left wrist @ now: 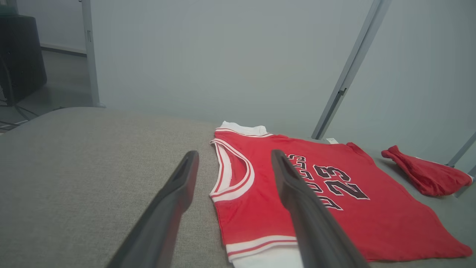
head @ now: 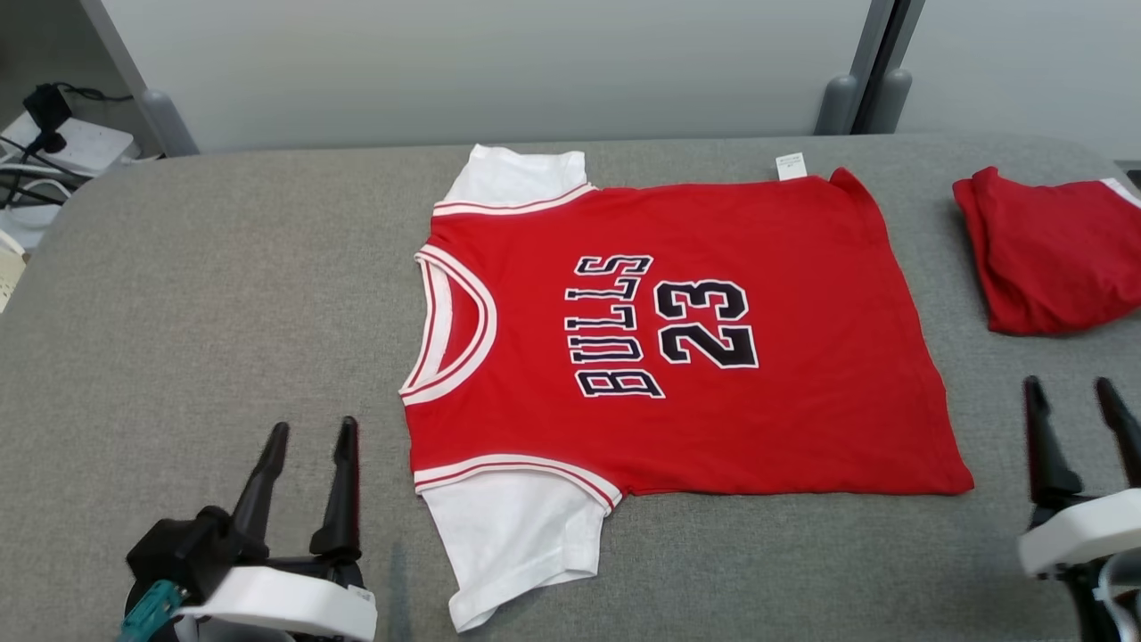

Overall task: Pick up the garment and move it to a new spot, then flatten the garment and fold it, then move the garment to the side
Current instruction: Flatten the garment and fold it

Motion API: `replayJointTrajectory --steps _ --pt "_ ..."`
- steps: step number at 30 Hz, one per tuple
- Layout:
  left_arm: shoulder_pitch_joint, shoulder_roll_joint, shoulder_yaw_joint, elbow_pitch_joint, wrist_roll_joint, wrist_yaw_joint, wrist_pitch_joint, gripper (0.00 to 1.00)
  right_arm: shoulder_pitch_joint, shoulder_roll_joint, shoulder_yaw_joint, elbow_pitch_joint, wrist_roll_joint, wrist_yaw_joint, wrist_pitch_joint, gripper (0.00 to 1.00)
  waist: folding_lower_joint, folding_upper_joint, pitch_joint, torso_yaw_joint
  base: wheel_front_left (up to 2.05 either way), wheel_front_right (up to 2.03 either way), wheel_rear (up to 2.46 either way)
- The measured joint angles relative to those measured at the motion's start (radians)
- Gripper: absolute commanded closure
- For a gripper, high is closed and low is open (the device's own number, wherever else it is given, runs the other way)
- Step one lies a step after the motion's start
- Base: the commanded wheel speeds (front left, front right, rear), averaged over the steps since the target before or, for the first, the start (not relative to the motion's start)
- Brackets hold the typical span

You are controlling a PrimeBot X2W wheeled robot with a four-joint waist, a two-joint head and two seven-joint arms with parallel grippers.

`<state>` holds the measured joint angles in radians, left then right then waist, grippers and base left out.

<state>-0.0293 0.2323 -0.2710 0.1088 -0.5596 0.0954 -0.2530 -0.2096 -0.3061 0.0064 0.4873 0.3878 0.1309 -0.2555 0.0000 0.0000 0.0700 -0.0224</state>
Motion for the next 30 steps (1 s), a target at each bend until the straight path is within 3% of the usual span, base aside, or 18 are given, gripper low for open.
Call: replayJointTrajectory --steps 5,9,15,20,27,30 --pt "0.052 -0.123 0.131 -0.051 0.041 -0.002 0.0 0.0 0.071 0.082 -0.002 -0.185 -0.044 0.0 0.0 0.0 0.0 0.0 -0.037 -0.007 0.0 0.0 0.0" --pt "0.069 -0.172 0.182 -0.073 0.053 -0.023 0.0 0.0 0.107 0.114 0.008 -0.292 -0.045 0.0 0.0 0.0 0.0 0.0 -0.068 -0.013 0.0 0.0 0.0" --pt "0.088 -0.185 0.188 -0.075 0.086 -0.03 0.0 0.0 0.156 0.153 0.028 -0.38 -0.033 0.0 0.0 0.0 0.0 0.0 -0.091 -0.021 0.0 0.0 0.0" --pt "0.095 -0.185 0.16 -0.101 0.111 0.011 -0.003 0.0 0.219 0.181 0.064 -0.393 -0.034 0.0 0.0 0.0 0.0001 0.0 -0.105 -0.022 0.0 0.0 0.0" --pt "0.153 -0.183 0.098 -0.107 0.306 0.011 -0.003 0.0 0.288 0.18 0.101 -0.409 -0.033 0.0 0.0 0.0 0.0 0.0 -0.12 -0.027 0.0 0.0 0.0" --pt "0.171 -0.184 0.081 -0.121 0.329 0.022 -0.003 0.0 0.301 0.177 0.1 -0.412 -0.033 0.0 0.0 0.0 0.0 0.0 -0.124 -0.034 0.0 0.0 0.0"
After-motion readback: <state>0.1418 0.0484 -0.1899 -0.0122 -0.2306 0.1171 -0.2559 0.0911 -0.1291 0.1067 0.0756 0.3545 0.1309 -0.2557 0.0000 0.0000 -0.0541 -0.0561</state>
